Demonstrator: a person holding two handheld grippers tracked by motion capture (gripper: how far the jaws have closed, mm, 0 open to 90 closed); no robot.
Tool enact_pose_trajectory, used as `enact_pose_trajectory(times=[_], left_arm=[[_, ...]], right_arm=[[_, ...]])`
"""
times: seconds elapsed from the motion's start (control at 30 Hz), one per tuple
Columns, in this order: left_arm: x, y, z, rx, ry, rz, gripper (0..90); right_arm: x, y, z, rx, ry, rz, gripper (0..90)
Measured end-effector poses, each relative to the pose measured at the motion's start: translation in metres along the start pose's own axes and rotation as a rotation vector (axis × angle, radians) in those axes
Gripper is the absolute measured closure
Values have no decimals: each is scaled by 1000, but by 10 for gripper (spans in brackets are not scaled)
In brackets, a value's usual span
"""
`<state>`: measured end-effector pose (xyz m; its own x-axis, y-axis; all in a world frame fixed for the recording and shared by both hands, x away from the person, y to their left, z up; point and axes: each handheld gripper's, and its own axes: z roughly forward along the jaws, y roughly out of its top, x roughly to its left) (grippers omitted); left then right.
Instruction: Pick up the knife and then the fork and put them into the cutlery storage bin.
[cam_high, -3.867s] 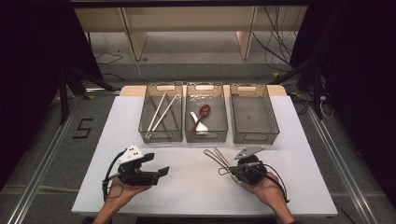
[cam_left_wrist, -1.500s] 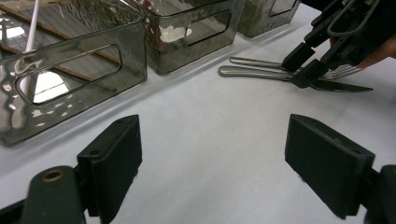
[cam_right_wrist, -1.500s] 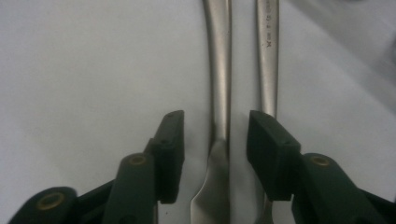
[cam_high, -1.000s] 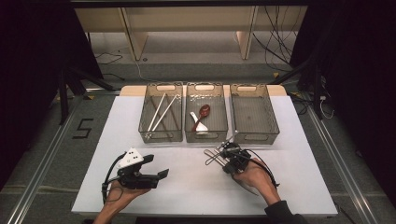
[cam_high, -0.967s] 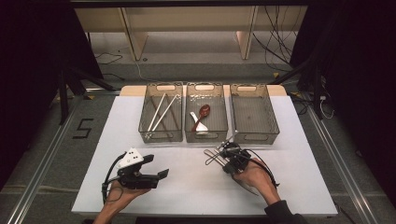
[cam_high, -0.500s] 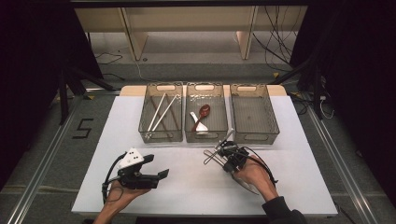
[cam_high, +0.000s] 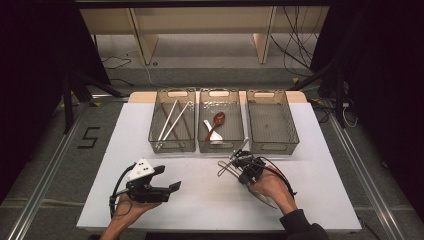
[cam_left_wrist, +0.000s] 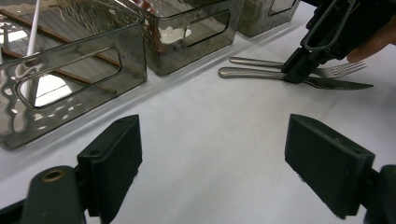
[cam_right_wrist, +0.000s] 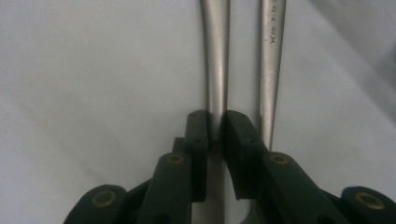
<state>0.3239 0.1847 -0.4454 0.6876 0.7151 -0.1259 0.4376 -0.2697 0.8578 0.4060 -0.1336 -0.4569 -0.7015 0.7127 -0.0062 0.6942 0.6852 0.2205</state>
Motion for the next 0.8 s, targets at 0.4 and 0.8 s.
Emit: enact_pose_trajectory(times=[0.4,0.8], left_arm=[[0,0,-1,-8,6,-3,185],[0,0,-1,-9,7,-2,185]], right_arm=[[3,-2,-2,-24,-2,-38,805],[5,-4,-11,-69,27,-46,807]])
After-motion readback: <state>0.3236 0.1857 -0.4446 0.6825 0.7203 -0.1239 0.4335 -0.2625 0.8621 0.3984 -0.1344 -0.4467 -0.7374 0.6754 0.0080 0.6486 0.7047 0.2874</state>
